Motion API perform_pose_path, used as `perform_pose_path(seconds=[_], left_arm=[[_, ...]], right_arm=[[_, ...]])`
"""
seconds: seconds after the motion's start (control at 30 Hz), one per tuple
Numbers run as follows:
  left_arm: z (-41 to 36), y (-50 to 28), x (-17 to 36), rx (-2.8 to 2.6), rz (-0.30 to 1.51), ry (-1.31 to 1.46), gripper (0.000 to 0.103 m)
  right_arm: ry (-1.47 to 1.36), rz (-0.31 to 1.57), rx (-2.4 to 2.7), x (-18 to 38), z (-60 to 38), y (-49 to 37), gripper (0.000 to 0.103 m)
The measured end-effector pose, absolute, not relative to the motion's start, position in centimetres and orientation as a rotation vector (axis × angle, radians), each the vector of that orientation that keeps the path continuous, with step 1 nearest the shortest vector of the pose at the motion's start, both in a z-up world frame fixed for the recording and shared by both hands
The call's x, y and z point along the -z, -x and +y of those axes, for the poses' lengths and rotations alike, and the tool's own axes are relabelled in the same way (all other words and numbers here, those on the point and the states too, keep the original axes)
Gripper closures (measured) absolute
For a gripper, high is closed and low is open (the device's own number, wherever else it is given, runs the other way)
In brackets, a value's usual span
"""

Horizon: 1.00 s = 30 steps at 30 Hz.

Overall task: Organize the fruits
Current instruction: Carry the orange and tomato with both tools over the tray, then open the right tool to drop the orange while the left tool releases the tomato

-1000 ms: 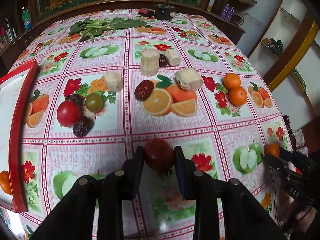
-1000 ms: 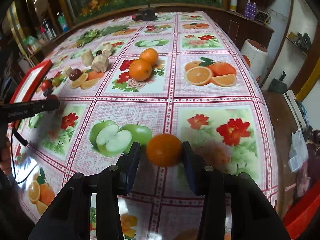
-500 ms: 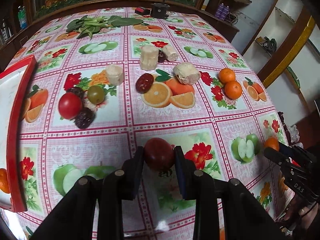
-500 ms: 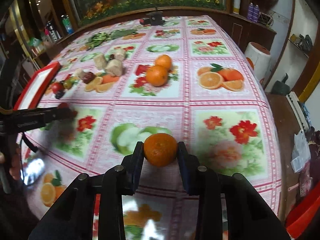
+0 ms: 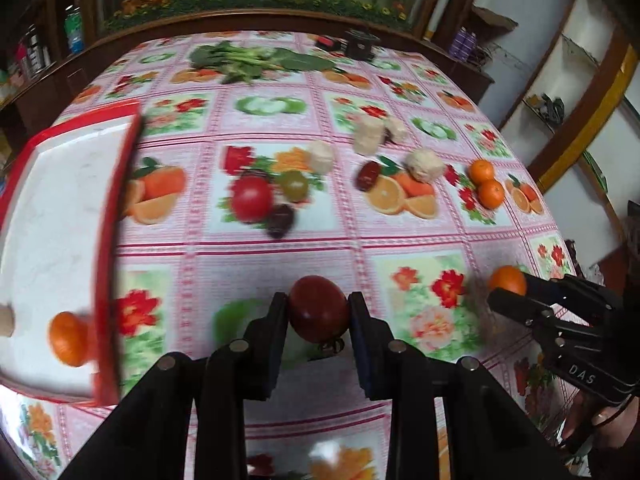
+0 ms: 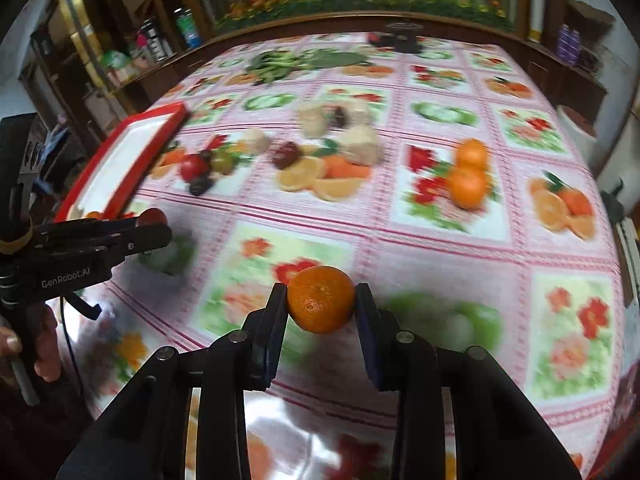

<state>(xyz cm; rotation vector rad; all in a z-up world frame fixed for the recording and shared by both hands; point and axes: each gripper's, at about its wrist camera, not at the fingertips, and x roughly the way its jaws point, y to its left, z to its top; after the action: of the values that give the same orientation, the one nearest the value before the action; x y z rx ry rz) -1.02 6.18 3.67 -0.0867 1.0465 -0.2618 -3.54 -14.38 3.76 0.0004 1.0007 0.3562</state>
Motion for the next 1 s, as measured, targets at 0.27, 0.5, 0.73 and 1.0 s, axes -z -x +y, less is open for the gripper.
perform_pose_path(seconds=[0.27, 0.5, 0.73, 1.0], left_arm=[[12.9, 1.3, -4.8, 0.157, 1.009, 0.167, 0.070], [19.9, 1.1, -5.0, 0.019, 0.988, 0.227, 0.070], [25.4, 0.4, -3.6, -0.096, 1.006, 0.258, 0.070], [27.5, -0.2, -2.1, -0.133, 1.030, 0.246, 0.070]], right_arm=[[0.030, 0.999, -0.522, -5.0, -6.1, 1.0, 0.070], [0.077, 0.983, -0.680, -6.3, 2.8, -1.3, 0.070], [0.119, 0.998, -0.794, -5.4, 10.4, -2.7, 0.070], [0.176, 1.041, -0.830, -3.5, 15.1, -3.4, 0.070]])
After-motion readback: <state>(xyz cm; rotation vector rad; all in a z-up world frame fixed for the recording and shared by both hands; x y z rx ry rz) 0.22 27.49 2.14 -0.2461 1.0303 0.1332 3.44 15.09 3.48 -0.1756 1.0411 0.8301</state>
